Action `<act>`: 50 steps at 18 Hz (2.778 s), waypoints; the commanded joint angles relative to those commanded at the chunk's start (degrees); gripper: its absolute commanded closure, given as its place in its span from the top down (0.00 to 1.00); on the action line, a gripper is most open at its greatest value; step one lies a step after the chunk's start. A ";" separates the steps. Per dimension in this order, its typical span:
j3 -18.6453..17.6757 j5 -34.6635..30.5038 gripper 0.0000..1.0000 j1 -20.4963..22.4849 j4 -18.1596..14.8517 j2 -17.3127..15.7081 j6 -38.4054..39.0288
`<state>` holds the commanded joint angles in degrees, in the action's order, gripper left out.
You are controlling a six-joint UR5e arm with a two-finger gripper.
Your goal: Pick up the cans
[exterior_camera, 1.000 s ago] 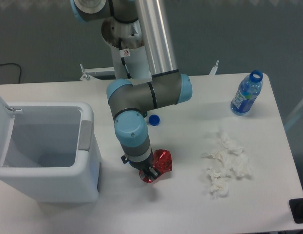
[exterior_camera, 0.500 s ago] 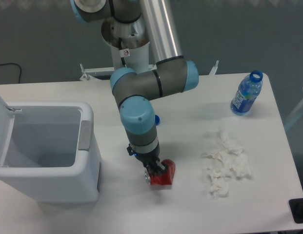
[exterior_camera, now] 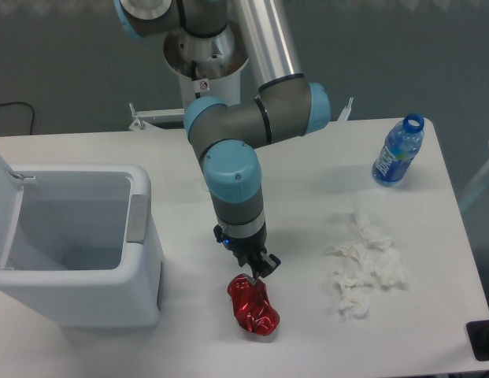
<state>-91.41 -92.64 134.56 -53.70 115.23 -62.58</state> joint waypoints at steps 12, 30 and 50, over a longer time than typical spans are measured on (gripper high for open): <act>5.27 -0.88 1.00 0.97 0.70 1.58 28.09; 8.71 -1.32 1.00 1.05 1.23 8.61 67.41; 10.90 -6.06 1.00 1.41 1.50 9.05 53.26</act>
<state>-80.51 -98.70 135.97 -52.21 124.28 -9.32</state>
